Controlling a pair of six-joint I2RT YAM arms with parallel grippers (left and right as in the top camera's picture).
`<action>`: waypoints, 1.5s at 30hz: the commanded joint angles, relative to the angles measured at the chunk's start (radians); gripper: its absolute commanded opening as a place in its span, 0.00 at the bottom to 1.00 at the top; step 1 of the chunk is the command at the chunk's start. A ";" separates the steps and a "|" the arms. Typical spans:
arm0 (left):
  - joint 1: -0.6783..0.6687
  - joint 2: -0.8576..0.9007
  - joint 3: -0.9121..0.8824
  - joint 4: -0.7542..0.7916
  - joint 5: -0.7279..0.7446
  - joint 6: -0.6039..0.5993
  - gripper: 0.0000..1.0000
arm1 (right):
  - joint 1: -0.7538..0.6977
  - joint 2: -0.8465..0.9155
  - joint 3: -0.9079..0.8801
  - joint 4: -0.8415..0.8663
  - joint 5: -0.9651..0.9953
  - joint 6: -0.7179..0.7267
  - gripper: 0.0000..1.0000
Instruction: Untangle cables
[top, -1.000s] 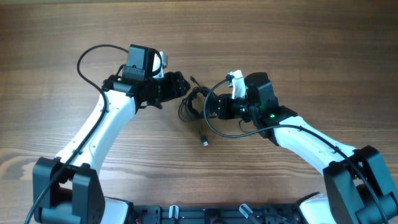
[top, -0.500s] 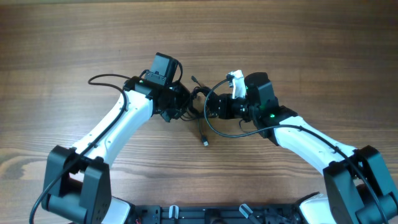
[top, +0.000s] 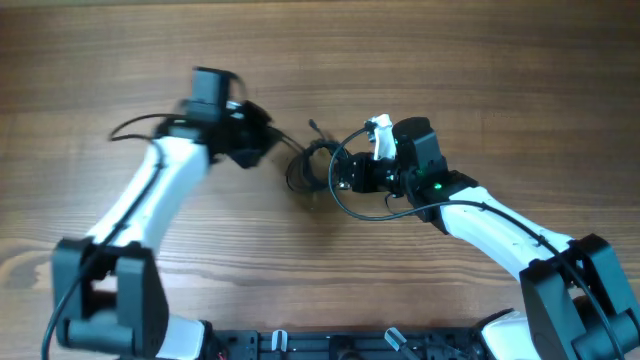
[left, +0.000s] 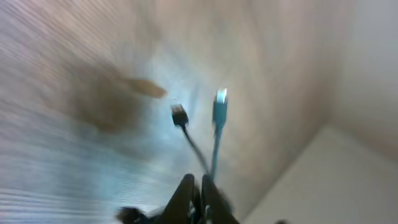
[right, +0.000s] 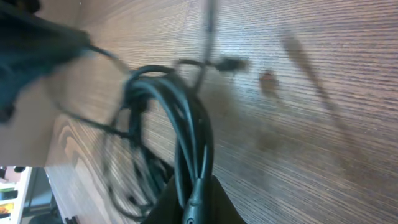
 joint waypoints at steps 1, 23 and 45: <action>0.187 -0.055 0.012 -0.025 0.058 -0.006 0.04 | -0.001 0.002 0.000 -0.012 0.014 0.000 0.04; -0.296 0.010 0.011 -0.203 -0.097 0.027 0.27 | 0.000 0.002 0.000 -0.030 0.010 0.026 0.04; -0.327 0.099 0.013 0.013 -0.079 -0.003 0.04 | 0.000 0.002 0.000 -0.041 -0.042 0.024 0.04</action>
